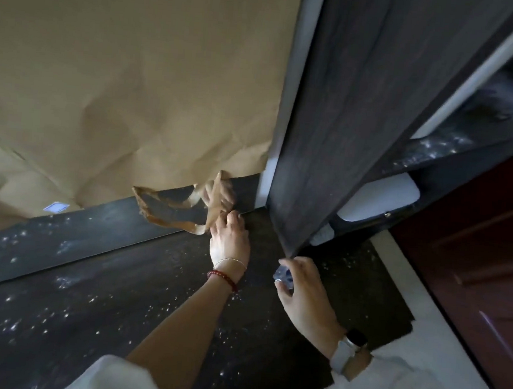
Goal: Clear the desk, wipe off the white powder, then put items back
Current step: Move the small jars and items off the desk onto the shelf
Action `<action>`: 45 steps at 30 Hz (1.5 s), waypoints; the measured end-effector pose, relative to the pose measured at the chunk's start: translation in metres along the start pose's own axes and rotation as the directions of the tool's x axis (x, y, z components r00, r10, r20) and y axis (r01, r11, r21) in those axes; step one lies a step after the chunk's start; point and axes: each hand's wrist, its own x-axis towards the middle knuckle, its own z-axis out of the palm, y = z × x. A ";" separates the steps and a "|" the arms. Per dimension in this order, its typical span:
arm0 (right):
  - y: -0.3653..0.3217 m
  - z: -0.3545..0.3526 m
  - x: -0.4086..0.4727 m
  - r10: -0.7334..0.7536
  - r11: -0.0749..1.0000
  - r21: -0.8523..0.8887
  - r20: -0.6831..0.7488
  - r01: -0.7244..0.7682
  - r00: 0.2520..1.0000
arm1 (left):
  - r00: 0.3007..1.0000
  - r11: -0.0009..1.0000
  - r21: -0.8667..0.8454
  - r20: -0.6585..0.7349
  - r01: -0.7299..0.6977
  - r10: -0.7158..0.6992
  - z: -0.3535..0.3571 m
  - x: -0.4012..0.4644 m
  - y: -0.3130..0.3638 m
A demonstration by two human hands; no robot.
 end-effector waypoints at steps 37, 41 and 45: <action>0.138 -0.167 0.131 0.009 0.998 0.055 -0.220 0.003 0.975 | 0.959 0.956 -0.208 -0.239 -0.206 0.155 0.072 -0.024 0.227; 0.136 -0.167 0.131 0.046 0.997 0.072 -0.196 -0.033 0.979 | 0.970 0.968 -0.200 -0.218 -0.152 0.107 0.072 -0.022 0.229; 0.137 -0.167 0.105 -0.002 0.993 0.116 -0.257 0.033 0.967 | 0.962 0.969 -0.172 -0.234 -0.179 0.137 0.071 -0.034 0.220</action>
